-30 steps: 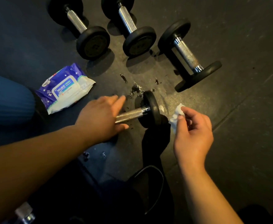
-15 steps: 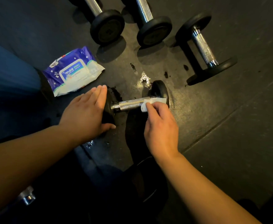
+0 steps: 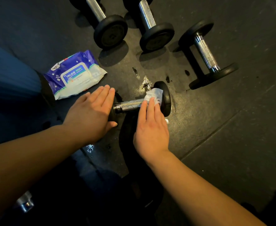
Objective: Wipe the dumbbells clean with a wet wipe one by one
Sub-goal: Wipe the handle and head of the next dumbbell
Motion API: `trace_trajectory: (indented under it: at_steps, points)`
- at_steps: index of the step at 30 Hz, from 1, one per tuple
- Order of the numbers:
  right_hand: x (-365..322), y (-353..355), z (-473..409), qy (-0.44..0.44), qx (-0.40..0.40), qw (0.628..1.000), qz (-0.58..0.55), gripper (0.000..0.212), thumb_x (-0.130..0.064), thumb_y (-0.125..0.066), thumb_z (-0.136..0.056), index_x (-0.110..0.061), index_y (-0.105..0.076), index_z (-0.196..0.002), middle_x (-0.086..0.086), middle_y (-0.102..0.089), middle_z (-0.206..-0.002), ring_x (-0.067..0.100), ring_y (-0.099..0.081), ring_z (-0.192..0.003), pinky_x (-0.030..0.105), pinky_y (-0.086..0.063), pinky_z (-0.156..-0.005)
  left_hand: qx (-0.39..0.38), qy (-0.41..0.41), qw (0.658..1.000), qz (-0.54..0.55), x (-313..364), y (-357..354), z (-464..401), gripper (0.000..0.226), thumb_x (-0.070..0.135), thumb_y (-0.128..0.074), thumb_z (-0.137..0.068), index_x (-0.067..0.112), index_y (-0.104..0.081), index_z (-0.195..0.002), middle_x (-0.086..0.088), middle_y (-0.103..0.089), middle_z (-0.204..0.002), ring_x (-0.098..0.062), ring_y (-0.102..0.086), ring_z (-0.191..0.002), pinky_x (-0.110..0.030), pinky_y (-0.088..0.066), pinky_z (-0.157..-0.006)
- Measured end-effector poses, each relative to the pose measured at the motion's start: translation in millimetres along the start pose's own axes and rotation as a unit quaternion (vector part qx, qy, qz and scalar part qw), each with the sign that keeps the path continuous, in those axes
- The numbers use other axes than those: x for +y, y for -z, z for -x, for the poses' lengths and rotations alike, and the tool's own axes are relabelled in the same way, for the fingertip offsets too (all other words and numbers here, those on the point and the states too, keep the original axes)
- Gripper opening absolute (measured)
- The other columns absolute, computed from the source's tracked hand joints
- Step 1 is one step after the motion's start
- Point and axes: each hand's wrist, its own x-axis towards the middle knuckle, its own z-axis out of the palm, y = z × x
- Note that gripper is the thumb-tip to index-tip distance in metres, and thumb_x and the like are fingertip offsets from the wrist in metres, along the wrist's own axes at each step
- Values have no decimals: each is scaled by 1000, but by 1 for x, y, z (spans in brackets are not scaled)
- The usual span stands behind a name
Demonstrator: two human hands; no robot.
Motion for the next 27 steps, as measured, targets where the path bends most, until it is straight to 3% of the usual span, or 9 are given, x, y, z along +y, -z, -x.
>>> trace_trajectory:
  at_steps: [6,14,17,21,27]
  points:
    - [-6,13,-26,-13,-35,999,-19,74,-22,-43,-97,2,-7,-157,23,-7,-165,34,-9,-153,42,-28,-120,-13,2,1000,1,3,1,2,124,73,-63,-75,11,6,-157,-12,-2,-165,-23,-8,-152,-44,-20,-121]
    - [-2,16,-20,5,-29,999,-21,78,-18,-46,-92,4,-8,-157,23,-15,-164,36,-13,-152,43,-25,-121,-78,1,992,94,-22,18,-29,127,66,-73,-72,16,7,-157,-8,-3,-166,-22,-11,-152,-38,-22,-121]
    - [-4,17,-29,-2,-26,999,-22,74,-18,-44,-94,4,-10,-156,23,-14,-164,36,-13,-152,42,-25,-121,-27,19,995,95,-17,16,-19,118,60,-76,-72,13,-9,-157,-10,-18,-163,-25,-25,-147,-40,-30,-116]
    - [-8,16,-44,-5,-28,999,-32,75,-20,-44,-96,2,-5,-157,21,-8,-166,34,-7,-154,39,-20,-122,63,22,998,7,-5,6,-2,99,51,-77,-76,3,-32,-150,-19,-39,-152,-32,-42,-137,-43,-38,-109]
    - [-6,16,-41,0,-18,999,-34,76,-17,-46,-95,2,-6,-157,22,-11,-165,35,-9,-153,41,-21,-122,9,17,999,36,-26,18,-27,89,51,-56,-92,10,-11,-157,-14,-18,-163,-27,-22,-149,-42,-25,-119]
